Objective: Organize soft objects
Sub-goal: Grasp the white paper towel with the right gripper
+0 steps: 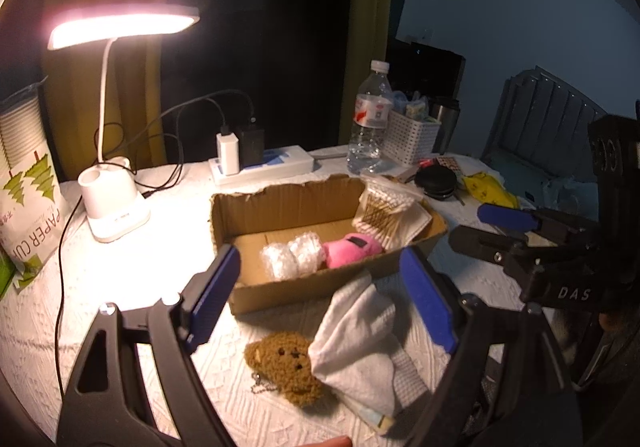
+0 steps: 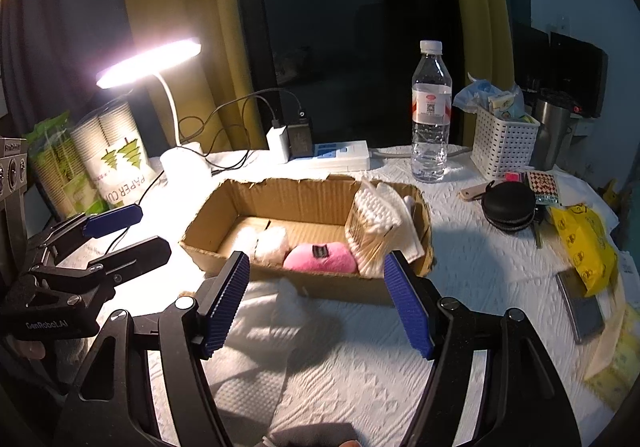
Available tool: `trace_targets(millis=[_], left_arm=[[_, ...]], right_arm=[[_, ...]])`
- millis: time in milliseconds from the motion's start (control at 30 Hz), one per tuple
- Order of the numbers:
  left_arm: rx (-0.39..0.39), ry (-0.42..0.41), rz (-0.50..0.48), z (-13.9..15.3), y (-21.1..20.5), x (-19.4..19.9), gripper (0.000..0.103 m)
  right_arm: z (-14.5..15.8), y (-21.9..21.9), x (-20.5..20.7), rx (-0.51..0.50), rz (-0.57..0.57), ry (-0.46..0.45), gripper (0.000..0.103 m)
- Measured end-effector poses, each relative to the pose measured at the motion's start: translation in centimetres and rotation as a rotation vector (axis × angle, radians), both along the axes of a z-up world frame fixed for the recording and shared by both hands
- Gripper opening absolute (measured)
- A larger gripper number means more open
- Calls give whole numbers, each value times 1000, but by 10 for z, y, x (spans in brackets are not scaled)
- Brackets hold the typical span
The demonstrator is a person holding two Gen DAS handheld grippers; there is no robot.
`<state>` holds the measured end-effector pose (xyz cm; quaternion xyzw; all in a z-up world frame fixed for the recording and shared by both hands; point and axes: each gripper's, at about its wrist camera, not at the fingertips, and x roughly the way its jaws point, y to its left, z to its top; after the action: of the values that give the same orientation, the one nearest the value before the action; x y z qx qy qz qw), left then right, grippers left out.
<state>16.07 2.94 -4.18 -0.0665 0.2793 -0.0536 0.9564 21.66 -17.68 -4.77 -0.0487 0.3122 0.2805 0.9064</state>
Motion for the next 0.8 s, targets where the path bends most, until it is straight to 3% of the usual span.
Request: trace_targets(millis=[333,800], left_arm=[[-21,27,23,-19,9,-25,84],[-65,90,79,-59,45,-46,84]], right_arm=[[-28,13,-20,-30,32,55,73],[-78,68,-33,-113,129,162,73]])
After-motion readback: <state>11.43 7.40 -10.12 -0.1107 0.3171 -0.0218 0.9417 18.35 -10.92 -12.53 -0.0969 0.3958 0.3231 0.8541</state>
